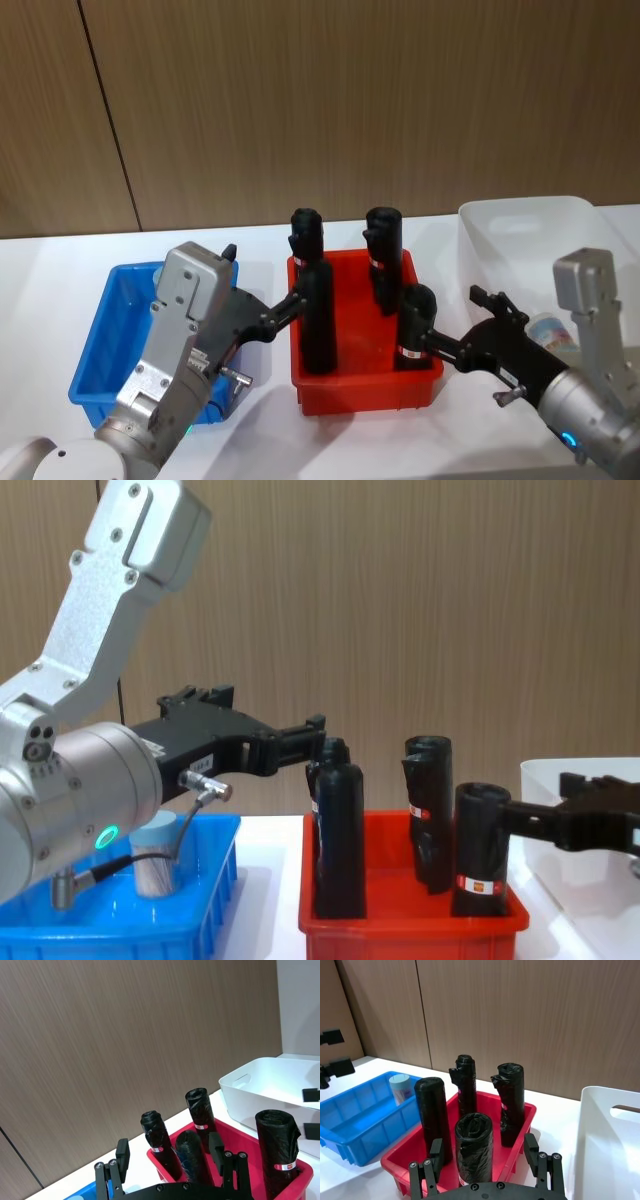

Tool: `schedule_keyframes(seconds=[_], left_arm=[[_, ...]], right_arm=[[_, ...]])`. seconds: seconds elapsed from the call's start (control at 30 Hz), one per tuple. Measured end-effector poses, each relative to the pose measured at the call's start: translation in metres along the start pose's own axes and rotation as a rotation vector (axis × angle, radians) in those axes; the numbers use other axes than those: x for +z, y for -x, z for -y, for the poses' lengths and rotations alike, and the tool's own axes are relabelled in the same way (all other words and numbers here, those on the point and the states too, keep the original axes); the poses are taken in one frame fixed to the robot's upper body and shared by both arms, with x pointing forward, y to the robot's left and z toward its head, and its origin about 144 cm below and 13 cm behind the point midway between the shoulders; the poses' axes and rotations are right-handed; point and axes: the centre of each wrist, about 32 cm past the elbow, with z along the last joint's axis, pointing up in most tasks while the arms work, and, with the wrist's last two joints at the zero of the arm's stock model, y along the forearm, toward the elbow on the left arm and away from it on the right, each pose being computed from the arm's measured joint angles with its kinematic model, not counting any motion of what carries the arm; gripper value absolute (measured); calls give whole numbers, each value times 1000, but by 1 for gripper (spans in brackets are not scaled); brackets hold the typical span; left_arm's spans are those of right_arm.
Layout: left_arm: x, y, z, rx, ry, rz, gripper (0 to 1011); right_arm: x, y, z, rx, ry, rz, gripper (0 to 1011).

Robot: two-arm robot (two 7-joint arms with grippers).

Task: Pick the cotton swabs from the blue box and place them into the white box.

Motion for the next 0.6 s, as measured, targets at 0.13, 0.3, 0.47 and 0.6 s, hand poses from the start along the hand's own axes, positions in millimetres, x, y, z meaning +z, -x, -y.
schedule_keyframes(seconds=[0.13, 0.3, 0.47, 0.6], left_arm=[[0, 0, 0, 0, 0, 0, 1004], [0, 0, 0, 0, 0, 0, 1004], [0, 0, 0, 0, 0, 0, 1004], [0, 0, 0, 0, 0, 0, 1004]], right_arm=[[-3, -4, -11, 19, 11, 2, 1002], [-4, -8, -21, 37, 17, 3, 1002], [-5, -10, -30, 60, 24, 6, 1002], [-5, -11, -36, 81, 27, 5, 1002]])
